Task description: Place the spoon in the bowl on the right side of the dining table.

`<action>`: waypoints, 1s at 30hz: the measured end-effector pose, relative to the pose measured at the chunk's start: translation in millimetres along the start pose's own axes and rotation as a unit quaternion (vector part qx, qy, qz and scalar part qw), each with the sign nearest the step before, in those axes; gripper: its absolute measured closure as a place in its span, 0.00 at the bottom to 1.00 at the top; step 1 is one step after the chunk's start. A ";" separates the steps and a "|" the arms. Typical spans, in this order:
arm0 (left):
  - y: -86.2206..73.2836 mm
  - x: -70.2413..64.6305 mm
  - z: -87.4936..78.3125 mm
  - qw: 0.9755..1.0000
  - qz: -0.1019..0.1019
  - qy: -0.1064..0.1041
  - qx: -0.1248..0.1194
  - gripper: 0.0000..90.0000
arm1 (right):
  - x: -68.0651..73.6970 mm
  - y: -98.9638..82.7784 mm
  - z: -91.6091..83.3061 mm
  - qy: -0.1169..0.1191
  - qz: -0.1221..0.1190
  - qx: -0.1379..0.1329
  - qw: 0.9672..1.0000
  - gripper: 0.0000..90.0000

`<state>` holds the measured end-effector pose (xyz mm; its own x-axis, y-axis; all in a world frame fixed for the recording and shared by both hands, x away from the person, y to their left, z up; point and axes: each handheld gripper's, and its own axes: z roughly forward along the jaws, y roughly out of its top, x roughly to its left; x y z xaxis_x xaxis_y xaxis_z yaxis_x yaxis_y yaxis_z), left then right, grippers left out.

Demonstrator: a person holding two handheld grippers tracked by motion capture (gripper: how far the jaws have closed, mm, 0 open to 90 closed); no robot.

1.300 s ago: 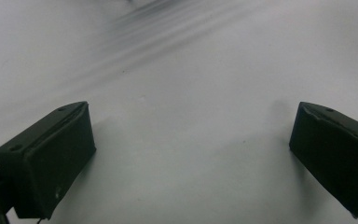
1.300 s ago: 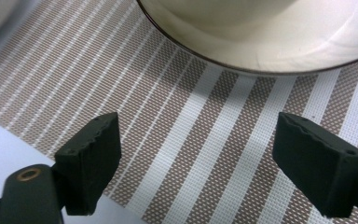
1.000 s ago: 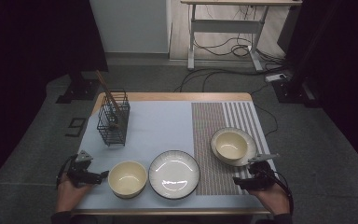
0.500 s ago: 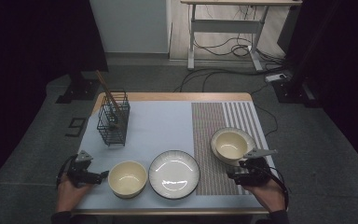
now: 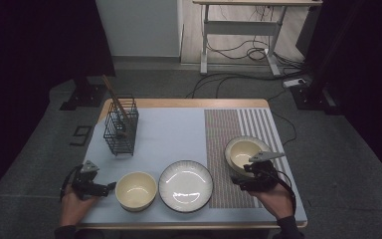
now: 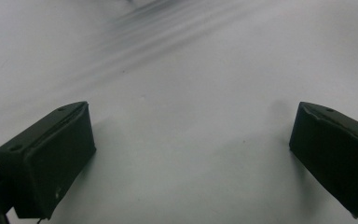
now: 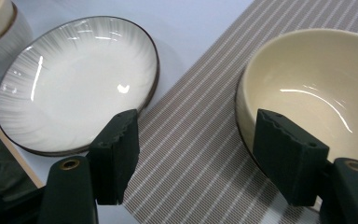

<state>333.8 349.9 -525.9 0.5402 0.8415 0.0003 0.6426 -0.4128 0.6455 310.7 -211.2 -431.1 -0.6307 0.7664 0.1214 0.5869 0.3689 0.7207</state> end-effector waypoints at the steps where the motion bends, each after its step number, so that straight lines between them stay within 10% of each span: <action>1: 0.0 0.0 0.0 1.000 0.000 0.000 0.000 0.00 | 0.5 1.1 1.4 0.001 0.000 -0.001 1.000 0.35; 30: 0.1 0.2 0.0 1.000 0.000 -0.001 0.000 0.00 | 30.9 53.8 46.4 0.040 -0.056 -0.001 0.998 0.43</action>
<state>333.9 350.0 -525.9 0.5405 0.8413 -0.0009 0.6431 -0.4124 0.6453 346.4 -143.3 -420.3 -0.7304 0.6764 0.0948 0.5103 0.4482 0.7340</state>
